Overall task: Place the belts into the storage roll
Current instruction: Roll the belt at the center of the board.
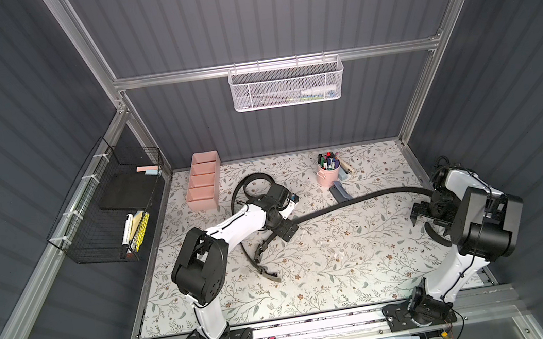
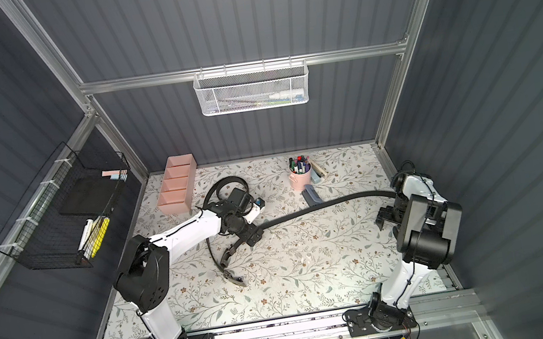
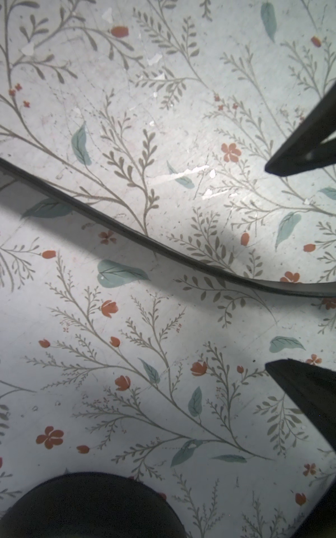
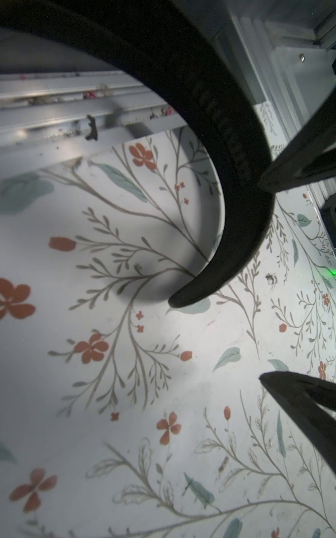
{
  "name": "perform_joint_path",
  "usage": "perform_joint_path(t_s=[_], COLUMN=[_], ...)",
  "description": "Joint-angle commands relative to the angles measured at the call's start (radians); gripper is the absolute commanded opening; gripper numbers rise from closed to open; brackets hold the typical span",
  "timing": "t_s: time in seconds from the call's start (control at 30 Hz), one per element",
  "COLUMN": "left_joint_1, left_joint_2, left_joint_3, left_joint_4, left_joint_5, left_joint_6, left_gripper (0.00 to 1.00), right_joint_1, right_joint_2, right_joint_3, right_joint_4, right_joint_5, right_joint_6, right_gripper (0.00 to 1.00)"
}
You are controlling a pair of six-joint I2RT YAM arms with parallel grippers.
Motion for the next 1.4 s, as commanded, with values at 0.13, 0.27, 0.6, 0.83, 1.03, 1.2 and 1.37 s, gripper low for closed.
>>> perform_joint_path(t_s=[0.13, 0.27, 0.6, 0.83, 1.03, 1.2, 1.37], left_joint_1=[-0.004, -0.004, -0.004, -0.004, -0.003, -0.004, -0.004], left_joint_2=[0.037, 0.041, 0.031, 0.011, -0.015, -0.033, -0.005], left_joint_3=[0.037, 0.038, 0.021, 0.000, -0.040, -0.045, -0.035], left_joint_4=[-0.009, -0.009, -0.007, -0.007, -0.007, -0.006, -0.014], left_joint_5=[0.010, 0.007, 0.003, -0.002, -0.018, -0.053, -0.072], left_joint_6=[0.014, 0.015, 0.021, 0.017, 0.013, 0.013, 0.011], left_gripper=[0.99, 1.00, 0.99, 0.99, 0.99, 1.00, 1.00], right_joint_1=[-0.002, -0.002, -0.001, -0.001, 0.002, 0.017, 0.079], right_joint_2=[0.050, 0.063, 0.068, 0.070, 0.053, -0.021, -0.133], right_joint_3=[0.029, 0.035, 0.031, 0.026, 0.029, 0.031, -0.032], right_joint_4=[-0.017, -0.021, -0.022, -0.020, -0.023, -0.027, 0.030], right_joint_5=[-0.033, -0.031, -0.023, 0.052, 0.056, -0.082, -0.252], right_joint_6=[-0.025, -0.030, -0.030, -0.019, -0.014, 0.051, 0.128], right_gripper=[0.85, 0.70, 0.40, 0.18, 0.02, 0.00, 0.00])
